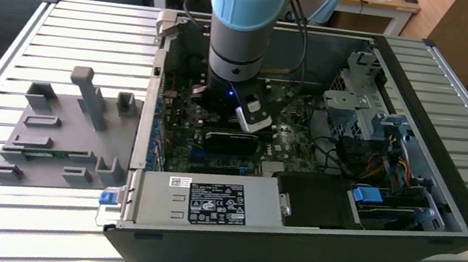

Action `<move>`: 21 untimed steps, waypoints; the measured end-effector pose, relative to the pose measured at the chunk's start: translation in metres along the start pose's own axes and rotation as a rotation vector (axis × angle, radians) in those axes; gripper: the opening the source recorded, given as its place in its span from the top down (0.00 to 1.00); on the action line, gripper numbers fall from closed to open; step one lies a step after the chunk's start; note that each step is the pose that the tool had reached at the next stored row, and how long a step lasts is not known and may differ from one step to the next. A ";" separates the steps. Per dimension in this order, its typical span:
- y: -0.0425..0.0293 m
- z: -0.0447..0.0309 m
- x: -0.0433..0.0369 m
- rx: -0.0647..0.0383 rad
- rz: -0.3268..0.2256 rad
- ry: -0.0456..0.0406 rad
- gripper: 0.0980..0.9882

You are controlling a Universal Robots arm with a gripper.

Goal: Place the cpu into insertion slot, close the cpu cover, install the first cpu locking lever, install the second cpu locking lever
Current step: 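Install the second cpu locking lever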

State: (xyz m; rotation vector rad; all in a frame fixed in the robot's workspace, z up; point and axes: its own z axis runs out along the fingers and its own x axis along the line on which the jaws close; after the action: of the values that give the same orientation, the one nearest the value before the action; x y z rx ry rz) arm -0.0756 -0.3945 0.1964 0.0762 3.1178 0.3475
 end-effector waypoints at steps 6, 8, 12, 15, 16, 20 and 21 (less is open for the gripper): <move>-0.0006 0.0025 0.0013 -0.017 0.000 0.0008 0.99; -0.0008 0.0036 0.0016 -0.022 0.000 0.0009 0.99; -0.0010 0.0055 0.0028 -0.028 0.000 0.0013 0.99; -0.0011 0.0064 0.0040 -0.030 0.000 0.0013 0.99; -0.0011 0.0065 0.0045 -0.030 0.000 0.0013 0.99; -0.0013 0.0062 0.0073 -0.030 0.000 0.0014 0.99; -0.0012 0.0055 0.0081 -0.029 0.000 0.0015 0.99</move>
State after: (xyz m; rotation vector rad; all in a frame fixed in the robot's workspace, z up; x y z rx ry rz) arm -0.0837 -0.3941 0.1908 0.0765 3.1131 0.3933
